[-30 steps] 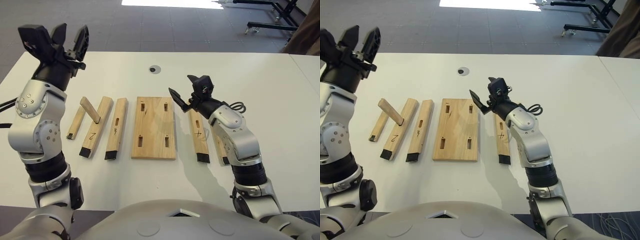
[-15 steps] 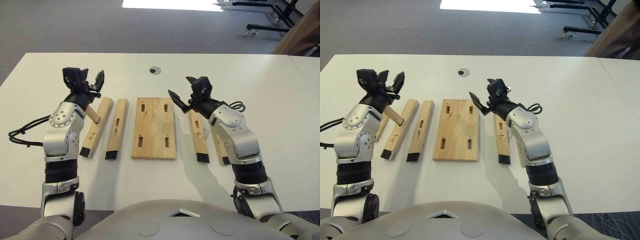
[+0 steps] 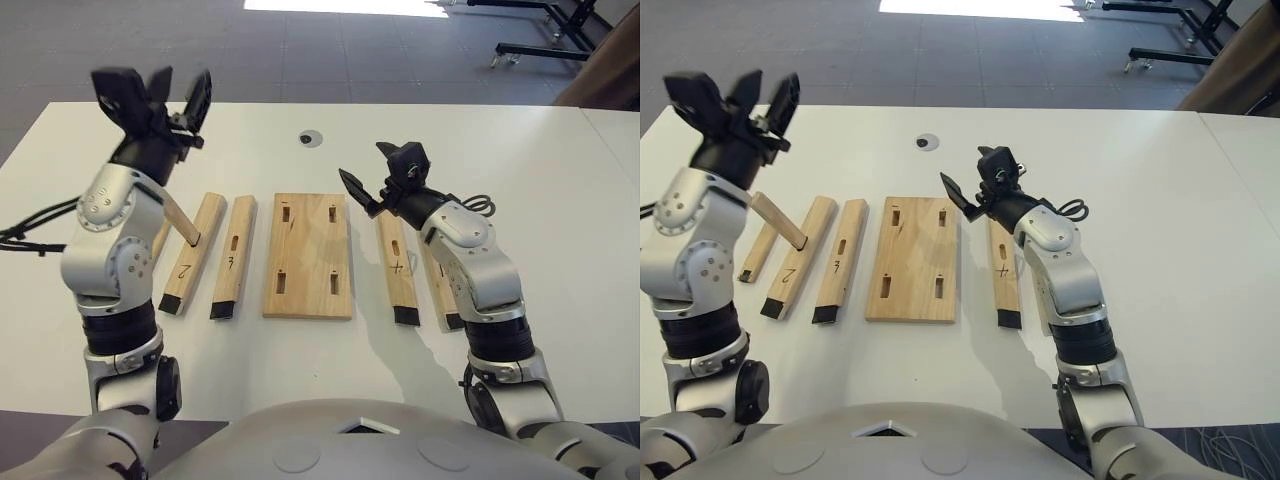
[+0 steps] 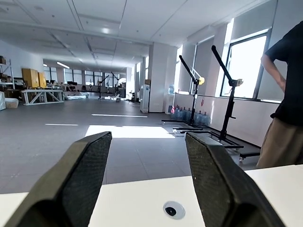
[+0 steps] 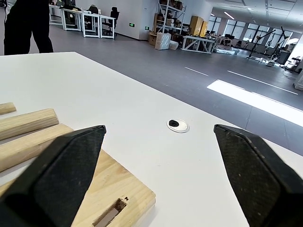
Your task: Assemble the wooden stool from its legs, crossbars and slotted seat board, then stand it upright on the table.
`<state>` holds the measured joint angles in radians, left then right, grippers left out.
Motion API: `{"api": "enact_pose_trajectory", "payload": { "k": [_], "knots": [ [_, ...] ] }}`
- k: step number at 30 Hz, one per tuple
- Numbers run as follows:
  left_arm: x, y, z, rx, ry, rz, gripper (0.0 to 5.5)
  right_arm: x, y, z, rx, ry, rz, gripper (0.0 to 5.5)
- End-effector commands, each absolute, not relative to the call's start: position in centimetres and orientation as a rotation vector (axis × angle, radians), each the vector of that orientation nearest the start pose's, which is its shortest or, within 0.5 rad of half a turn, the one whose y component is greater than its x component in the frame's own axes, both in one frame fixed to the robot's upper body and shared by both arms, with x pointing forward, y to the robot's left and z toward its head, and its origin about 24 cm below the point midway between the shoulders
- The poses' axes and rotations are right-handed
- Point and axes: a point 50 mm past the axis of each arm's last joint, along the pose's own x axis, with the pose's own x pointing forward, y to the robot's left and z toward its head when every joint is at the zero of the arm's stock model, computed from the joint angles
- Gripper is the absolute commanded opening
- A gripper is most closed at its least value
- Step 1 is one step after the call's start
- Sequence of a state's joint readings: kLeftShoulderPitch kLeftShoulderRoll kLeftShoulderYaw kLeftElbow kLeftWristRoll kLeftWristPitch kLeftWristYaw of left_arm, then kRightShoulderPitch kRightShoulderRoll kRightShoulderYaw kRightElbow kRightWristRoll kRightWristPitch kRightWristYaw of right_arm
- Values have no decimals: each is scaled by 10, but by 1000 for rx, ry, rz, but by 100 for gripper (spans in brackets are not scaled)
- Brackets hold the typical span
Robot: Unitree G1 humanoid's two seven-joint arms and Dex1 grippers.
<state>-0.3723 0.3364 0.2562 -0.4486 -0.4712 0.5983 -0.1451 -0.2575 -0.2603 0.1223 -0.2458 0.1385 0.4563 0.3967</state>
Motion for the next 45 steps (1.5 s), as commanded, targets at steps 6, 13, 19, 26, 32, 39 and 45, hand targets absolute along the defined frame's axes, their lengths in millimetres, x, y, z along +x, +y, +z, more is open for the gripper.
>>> {"api": "enact_pose_trajectory", "payload": {
  "k": [6, 13, 19, 26, 32, 39, 45],
  "knots": [
    [212, 224, 183, -45, -173, -163, 283, 270, -138, 102, -146, 71, 518, 422],
    [173, 221, 146, 1, -19, -132, 342, 261, -139, 93, -141, 102, 497, 422],
    [158, 229, 99, 27, 213, -72, 388, 259, -139, 90, -137, 113, 493, 422],
    [152, 236, 46, 4, 477, -18, 388, 260, -132, 93, -136, 108, 557, 422],
    [141, 232, 27, -5, 586, -48, 388, 255, -124, 97, -110, 98, 644, 422],
    [151, 235, 22, -46, 687, -91, 388, 256, -122, 98, -110, 95, 634, 422],
    [162, 246, 22, -16, 751, -100, 310, 256, -118, 99, -104, 89, 635, 422]
  ]
}}
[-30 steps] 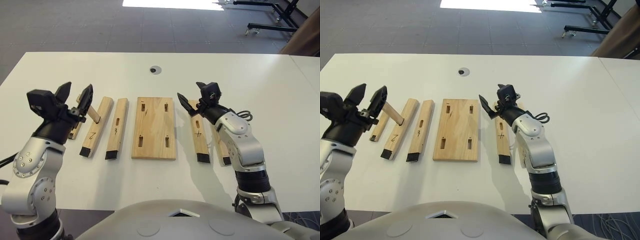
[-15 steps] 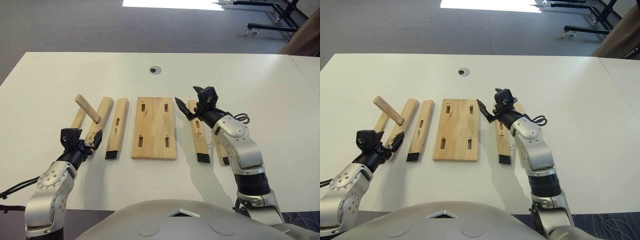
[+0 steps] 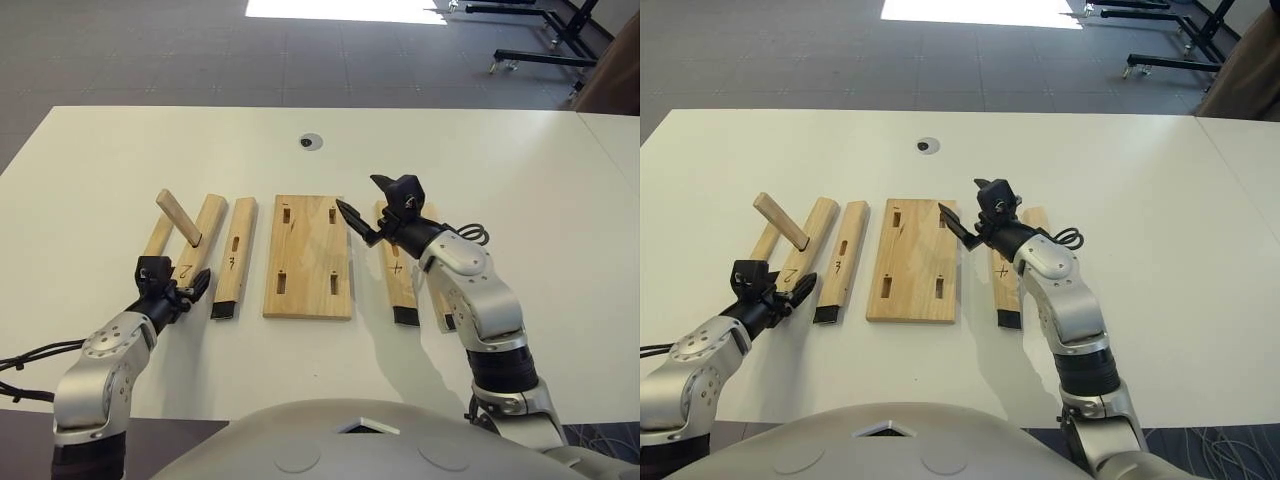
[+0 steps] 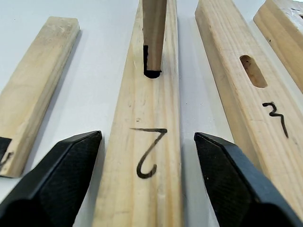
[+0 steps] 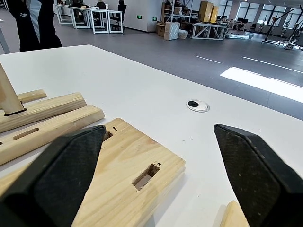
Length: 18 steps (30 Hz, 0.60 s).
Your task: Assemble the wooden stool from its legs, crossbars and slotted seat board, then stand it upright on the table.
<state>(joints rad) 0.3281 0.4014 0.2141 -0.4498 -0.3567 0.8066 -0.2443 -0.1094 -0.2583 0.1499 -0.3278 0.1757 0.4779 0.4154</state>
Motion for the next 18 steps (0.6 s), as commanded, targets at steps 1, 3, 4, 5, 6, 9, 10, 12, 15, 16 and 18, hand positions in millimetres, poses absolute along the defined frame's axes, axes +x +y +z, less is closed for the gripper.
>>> {"api": "enact_pose_trajectory", "payload": {
  "k": [1, 3, 4, 5, 6, 9, 10, 12, 15, 16, 18],
  "knots": [
    [163, 246, 21, -16, 760, -104, 291, 256, -117, 99, -102, 89, 634, 422],
    [163, 245, 17, -19, 771, -117, 259, 257, -117, 99, -100, 86, 630, 422],
    [164, 244, 16, -19, 773, -123, 239, 258, -117, 99, -101, 84, 627, 422],
    [164, 243, 15, -22, 772, -128, 229, 259, -118, 99, -101, 82, 625, 422],
    [165, 243, 15, -22, 770, -131, 211, 260, -118, 100, -100, 80, 622, 422],
    [166, 239, 13, -31, 760, -152, 204, 261, -118, 100, -101, 78, 617, 422],
    [166, 238, 12, -37, 758, -155, 204, 261, -118, 100, -102, 77, 615, 422],
    [166, 235, 12, -48, 746, -161, 204, 262, -117, 100, -102, 73, 610, 422],
    [174, 234, 20, -67, 661, -170, 204, 264, -117, 100, -99, 66, 605, 422],
    [180, 235, 26, -73, 609, -170, 204, 265, -118, 101, -93, 63, 602, 422],
    [191, 235, 41, -103, 488, -184, 204, 266, -118, 101, -75, 59, 600, 422]
  ]
}}
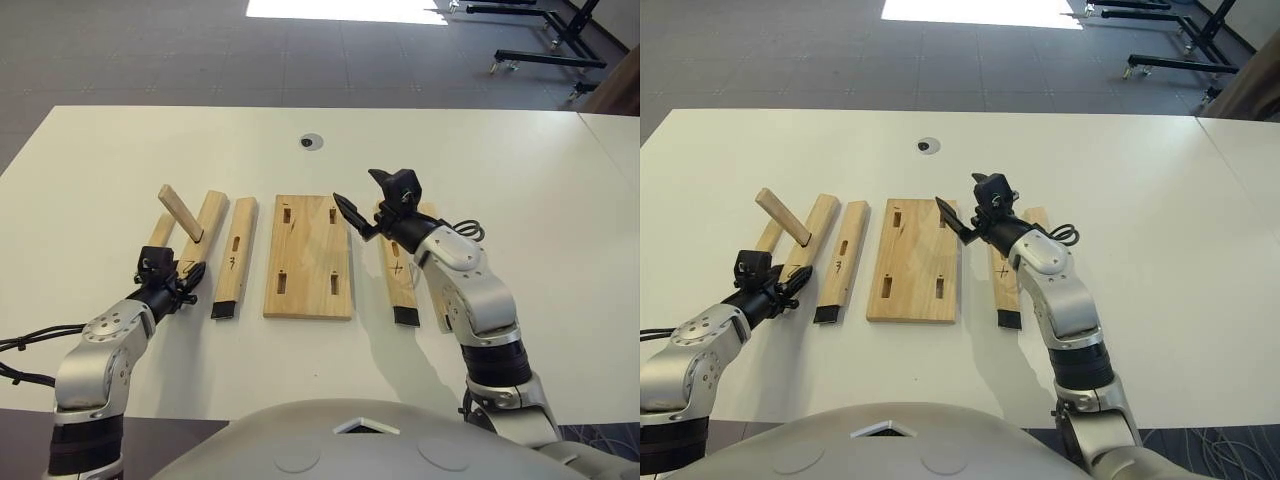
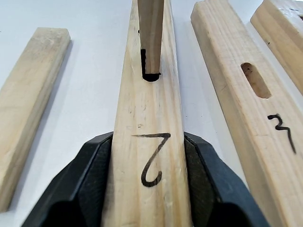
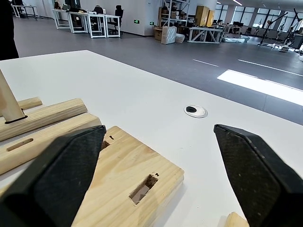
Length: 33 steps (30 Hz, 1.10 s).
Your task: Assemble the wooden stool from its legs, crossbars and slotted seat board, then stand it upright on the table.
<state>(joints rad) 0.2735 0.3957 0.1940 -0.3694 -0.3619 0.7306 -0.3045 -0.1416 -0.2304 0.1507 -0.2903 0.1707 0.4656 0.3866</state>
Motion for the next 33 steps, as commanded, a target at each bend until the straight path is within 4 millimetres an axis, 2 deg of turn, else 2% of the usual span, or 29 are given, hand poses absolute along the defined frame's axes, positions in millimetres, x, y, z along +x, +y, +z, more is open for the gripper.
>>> {"api": "enact_pose_trajectory", "payload": {
  "k": [1, 5, 8, 10, 12, 15, 19, 22, 27, 32, 33],
  "knots": [
    [199, 234, 56, -166, 390, -214, 204, 267, -119, 103, -51, 56, 606, 422],
    [222, 224, 108, -310, 115, -425, 204, 267, -117, 119, 71, -26, 721, 422],
    [228, 209, 149, -366, -62, -649, 204, 270, -112, 142, 385, -47, 858, 422],
    [227, 201, 165, -409, -124, -782, 204, 270, -111, 157, 563, -73, 949, 422],
    [223, 194, 166, -500, -122, -908, 204, 265, -106, 167, 691, -84, 1080, 422],
    [216, 185, 155, -605, -67, -1043, 204, 263, -99, 173, 821, -72, 1221, 422],
    [214, 173, 146, -626, 2, -1153, 204, 274, -90, 180, 941, -66, 1263, 422],
    [215, 167, 145, -581, 15, -1176, 204, 275, -86, 198, 1103, -128, 1360, 422],
    [215, 163, 152, -576, -9, -1235, 204, 287, -75, 203, 1084, -120, 1331, 422],
    [212, 162, 154, -584, -2, -1276, 204, 282, -74, 205, 1061, -150, 1389, 422],
    [212, 162, 154, -583, 1, -1278, 204, 280, -75, 205, 1061, -163, 1400, 401]
  ]
}}
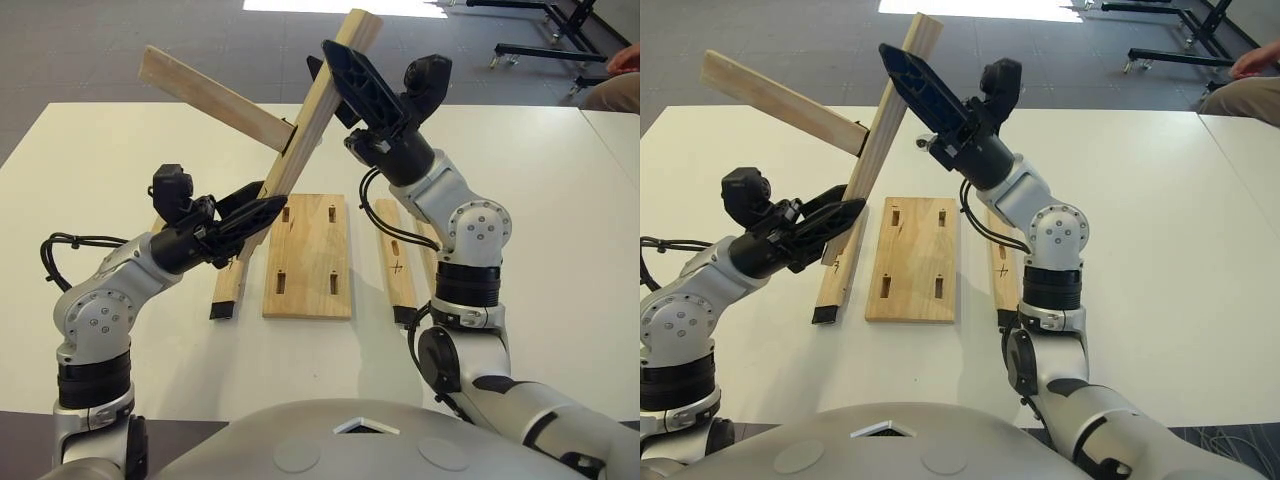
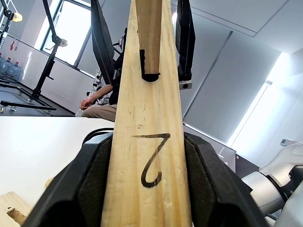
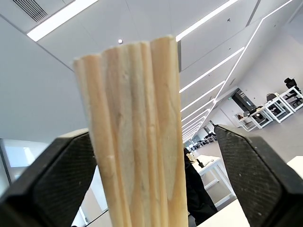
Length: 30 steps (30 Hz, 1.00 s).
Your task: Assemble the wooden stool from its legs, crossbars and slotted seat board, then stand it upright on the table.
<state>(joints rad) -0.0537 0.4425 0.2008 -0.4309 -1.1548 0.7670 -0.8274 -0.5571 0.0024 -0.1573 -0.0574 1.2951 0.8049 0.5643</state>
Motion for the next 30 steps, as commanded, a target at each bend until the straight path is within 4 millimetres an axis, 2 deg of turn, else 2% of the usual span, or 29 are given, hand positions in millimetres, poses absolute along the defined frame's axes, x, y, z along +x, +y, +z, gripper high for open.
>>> {"api": "enact_pose_trajectory", "payload": {
  "k": [1, 6, 11, 23, 24, 30],
  "knots": [
    [211, 161, 154, -575, 16, -1286, 204, 280, -76, 206, 1057, -176, 1406, 383],
    [206, 158, 147, -552, 65, -1307, 204, 277, -81, 208, 1044, -211, 1441, 298],
    [212, 161, 148, -566, 31, -1277, 204, 277, -81, 206, 1028, -206, 1450, 209],
    [211, 168, 147, -600, -3, -1244, 204, 275, -83, 204, 978, -263, 1418, 206],
    [211, 169, 147, -609, -6, -1234, 243, 274, -85, 205, 965, -286, 1413, 206],
    [211, 172, 142, -622, 0, -1188, 332, 273, -95, 212, 861, -379, 1363, 206]
  ]
}}
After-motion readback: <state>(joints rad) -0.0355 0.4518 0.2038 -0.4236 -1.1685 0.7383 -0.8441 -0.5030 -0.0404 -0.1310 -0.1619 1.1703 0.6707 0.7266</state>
